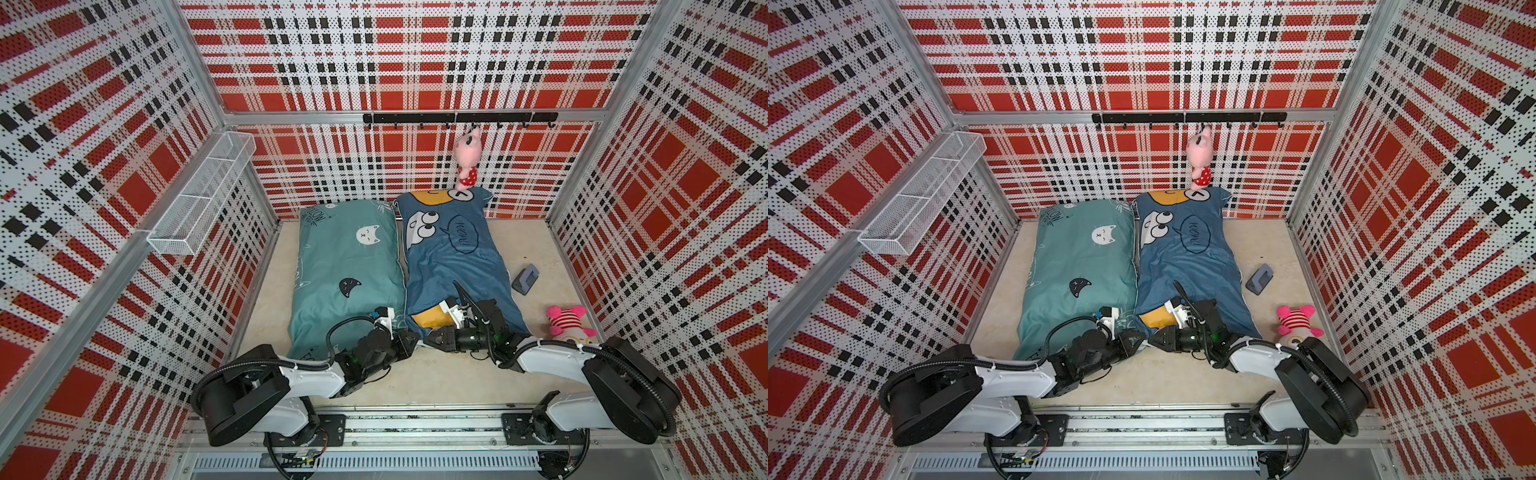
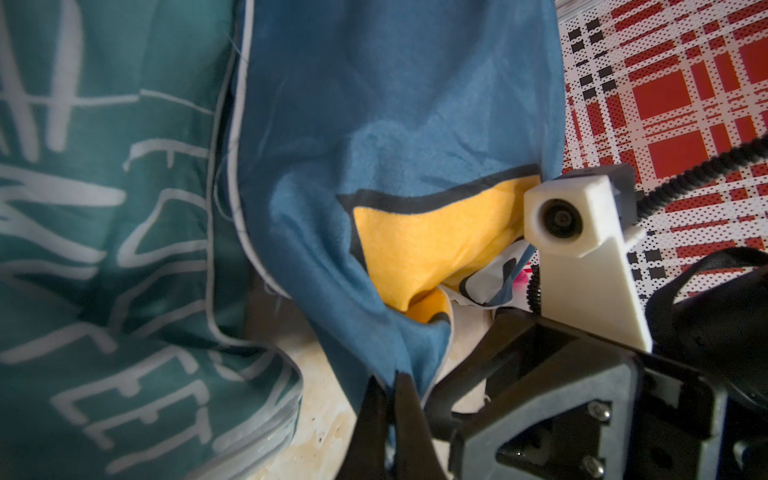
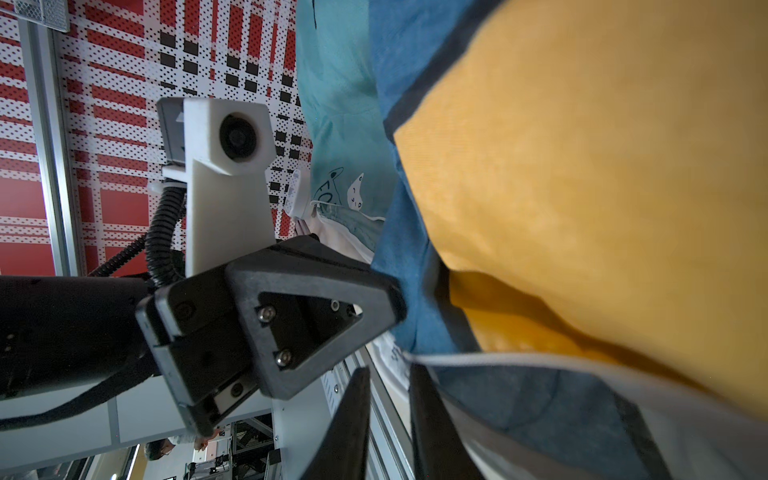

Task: Zip up pillowcases
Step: Zip the zipper on the pillowcase.

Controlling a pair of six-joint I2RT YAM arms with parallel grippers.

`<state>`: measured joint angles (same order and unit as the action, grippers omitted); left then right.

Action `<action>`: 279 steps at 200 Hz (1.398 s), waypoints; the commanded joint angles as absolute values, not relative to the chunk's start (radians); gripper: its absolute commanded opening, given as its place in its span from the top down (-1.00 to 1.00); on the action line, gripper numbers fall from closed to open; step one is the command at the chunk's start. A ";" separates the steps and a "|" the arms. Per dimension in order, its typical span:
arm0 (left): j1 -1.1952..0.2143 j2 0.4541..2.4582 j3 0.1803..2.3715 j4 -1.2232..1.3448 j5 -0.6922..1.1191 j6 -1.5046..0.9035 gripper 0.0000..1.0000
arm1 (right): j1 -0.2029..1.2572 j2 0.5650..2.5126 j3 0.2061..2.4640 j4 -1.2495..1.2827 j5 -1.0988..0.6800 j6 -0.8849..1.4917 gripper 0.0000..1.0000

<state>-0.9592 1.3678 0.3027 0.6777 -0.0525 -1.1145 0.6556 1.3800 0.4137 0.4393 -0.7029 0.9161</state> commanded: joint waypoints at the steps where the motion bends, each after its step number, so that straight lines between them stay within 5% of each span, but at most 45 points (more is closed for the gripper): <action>1: -0.959 1.370 0.337 0.687 -0.038 -1.108 1.00 | 0.667 1.391 0.399 0.483 -0.701 0.934 0.57; 69: -0.963 1.385 0.347 0.687 -0.034 -1.105 1.00 | 0.670 1.400 0.405 0.481 -0.675 0.931 0.44; 186: -0.966 1.395 0.350 0.683 -0.034 -1.097 1.00 | 0.672 1.344 0.395 0.414 -0.629 0.923 1.00; 279: -0.939 1.390 0.369 0.669 -0.033 -1.059 1.00 | 0.675 1.156 0.394 0.147 -0.462 0.901 1.00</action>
<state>-0.9516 1.3941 0.3378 0.6720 -0.0334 -1.0912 0.6697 1.2118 0.4026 0.2291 -0.5358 0.9096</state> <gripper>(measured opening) 0.065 0.043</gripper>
